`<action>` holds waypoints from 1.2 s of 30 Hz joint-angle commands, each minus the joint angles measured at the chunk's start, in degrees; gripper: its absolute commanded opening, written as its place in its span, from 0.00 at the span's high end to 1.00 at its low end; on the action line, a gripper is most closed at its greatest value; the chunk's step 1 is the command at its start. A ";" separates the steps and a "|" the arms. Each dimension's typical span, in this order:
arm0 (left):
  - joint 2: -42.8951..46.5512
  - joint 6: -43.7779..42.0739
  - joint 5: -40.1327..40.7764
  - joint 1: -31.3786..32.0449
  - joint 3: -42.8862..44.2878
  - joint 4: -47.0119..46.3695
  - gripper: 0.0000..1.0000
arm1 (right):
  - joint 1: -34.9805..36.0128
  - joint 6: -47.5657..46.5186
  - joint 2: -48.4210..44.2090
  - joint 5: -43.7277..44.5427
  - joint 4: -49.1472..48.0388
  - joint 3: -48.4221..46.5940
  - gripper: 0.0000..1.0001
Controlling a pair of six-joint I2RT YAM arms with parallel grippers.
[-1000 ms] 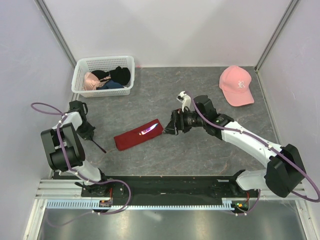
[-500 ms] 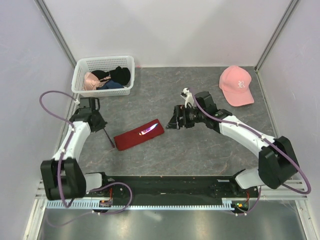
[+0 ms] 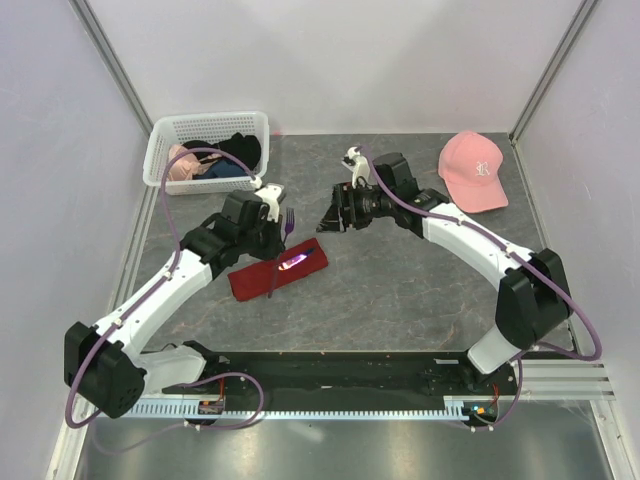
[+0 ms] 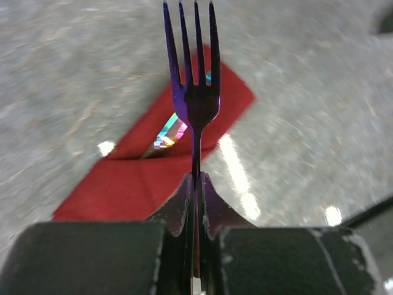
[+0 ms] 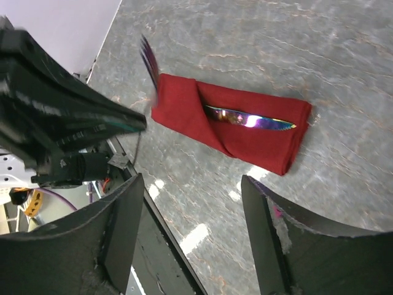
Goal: Fold the napkin into a case and place the utensils inside
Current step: Pass from the left arm to the right, then pass from the right arm to the left
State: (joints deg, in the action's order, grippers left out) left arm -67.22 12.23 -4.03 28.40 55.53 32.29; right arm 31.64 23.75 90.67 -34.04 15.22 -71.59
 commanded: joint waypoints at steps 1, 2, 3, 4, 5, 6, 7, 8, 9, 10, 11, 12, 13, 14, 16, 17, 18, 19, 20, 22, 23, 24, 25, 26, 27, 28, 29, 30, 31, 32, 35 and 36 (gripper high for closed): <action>-1.68 -4.06 -4.32 3.05 2.57 -3.29 0.98 | 2.64 -0.37 2.49 0.28 0.42 -4.17 0.28; -1.86 -4.06 -3.19 4.80 2.66 -3.38 0.98 | 3.16 -0.02 2.58 1.25 0.33 -4.60 0.28; -1.95 -3.71 -3.00 5.34 2.66 -3.55 0.98 | 3.43 0.33 3.01 1.17 0.07 -4.78 0.29; -1.95 -3.36 -3.09 5.87 2.66 -3.81 0.98 | 3.60 0.51 3.19 1.26 0.16 -5.13 0.30; -1.86 -2.74 -3.43 6.74 2.57 -4.51 0.98 | 4.22 0.68 3.45 1.96 0.07 -5.48 0.31; -1.86 -2.39 -3.53 7.19 2.31 -4.87 0.98 | 4.40 0.77 3.81 2.05 -0.02 -5.66 0.32; -1.69 -1.95 -3.53 7.63 2.22 -5.05 0.98 | 4.57 1.21 4.07 1.96 -0.19 -5.84 0.34; -1.69 -1.34 -3.53 8.50 2.04 -5.31 0.98 | 5.10 1.39 4.33 2.05 -0.19 -6.27 0.36; -1.86 -1.07 -3.53 8.86 2.13 -5.14 0.98 | 5.19 1.65 4.77 2.40 -0.28 -6.45 0.37; -1.60 -0.81 -3.61 9.12 1.95 -5.31 0.98 | 5.28 1.83 4.86 2.84 -0.46 -6.54 0.40; -1.25 -0.37 -3.53 9.74 1.87 -5.31 0.98 | 5.45 2.35 4.86 3.10 -0.72 -6.46 0.42; -0.90 -0.28 -3.53 10.00 1.69 -5.31 0.98 | 5.45 2.53 5.30 3.10 -1.24 -6.37 0.43; -0.63 -0.10 -3.53 10.18 1.52 -5.31 0.98 | 5.45 2.62 5.39 3.19 -1.34 -6.37 0.49; 0.07 0.07 -3.53 10.53 1.51 -5.22 0.98 | 5.45 2.88 5.56 3.63 -1.42 -6.37 0.52; 0.77 0.25 -3.88 10.71 0.73 -5.22 0.98 | 5.45 3.32 5.65 4.42 -1.86 -6.19 0.76; 1.56 0.43 -3.96 10.71 0.29 -5.31 0.98 | 5.45 3.67 5.39 4.51 -2.04 -5.93 0.86; 1.91 0.60 -4.05 10.71 0.02 -4.96 0.98 | 5.36 3.94 5.22 5.12 -2.47 -5.75 0.96; 2.35 1.04 -4.23 10.62 -0.15 -4.70 0.95 | 5.28 4.29 4.87 5.39 -2.65 -4.97 1.00; 2.79 2.43 -4.49 10.62 -0.68 -4.61 0.82 | 4.67 4.81 4.17 5.04 -3.18 -4.44 1.00; 4.11 3.85 -6.24 10.44 -1.56 -4.96 0.68 | 3.27 6.92 3.11 3.12 -5.72 -1.90 1.00; 4.38 5.25 -6.42 10.44 -2.35 -5.05 0.58 | 2.73 7.71 1.54 2.23 -7.21 -0.58 1.00; 4.81 5.96 -6.60 10.44 -2.61 -5.13 0.56 | 2.29 9.46 0.65 1.53 -10.27 0.57 1.00; 4.99 6.57 -7.73 10.36 -2.97 -5.57 0.54 | 1.59 10.17 -0.14 -0.04 -11.95 2.66 1.00; 4.91 6.67 -8.79 10.36 -3.58 -5.84 0.54 | 1.24 10.79 -1.54 -0.58 -13.97 3.47 1.00; 4.73 6.67 -9.76 10.36 -3.76 -6.10 0.54 | 0.97 11.66 -1.90 -1.28 -14.60 4.09 1.00; 4.64 6.93 -10.38 10.27 -3.67 -6.02 0.54 | 0.71 11.93 -2.25 -2.33 -14.78 4.79 1.00; 4.56 6.93 -10.82 10.18 -3.85 -6.01 0.56 | 0.62 12.02 -2.95 -2.52 -14.78 5.14 1.00; 4.56 6.93 -11.17 10.18 -3.85 -5.93 0.57 | 0.44 12.02 -3.39 -2.61 -15.13 5.50 1.00; 4.47 6.84 -11.17 10.18 -3.93 -6.01 0.57 | 0.18 12.46 -3.92 -2.70 -16.61 6.54 1.00; 4.47 6.67 -11.69 10.09 -4.11 -6.01 0.57 | 0.09 12.72 -4.80 -2.87 -17.59 7.08 1.00; 4.82 6.32 -12.40 10.01 -4.20 -5.84 0.77 | -0.17 13.69 -6.12 -3.66 -19.53 8.75 1.00; 5.08 6.23 -12.40 10.01 -4.29 -5.58 0.85 | -0.17 13.52 -6.47 -3.58 -19.53 8.92 1.00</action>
State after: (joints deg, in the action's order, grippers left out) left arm -63.09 17.32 -13.67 38.63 51.44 28.42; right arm 31.64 35.59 87.64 -35.27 1.87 -63.99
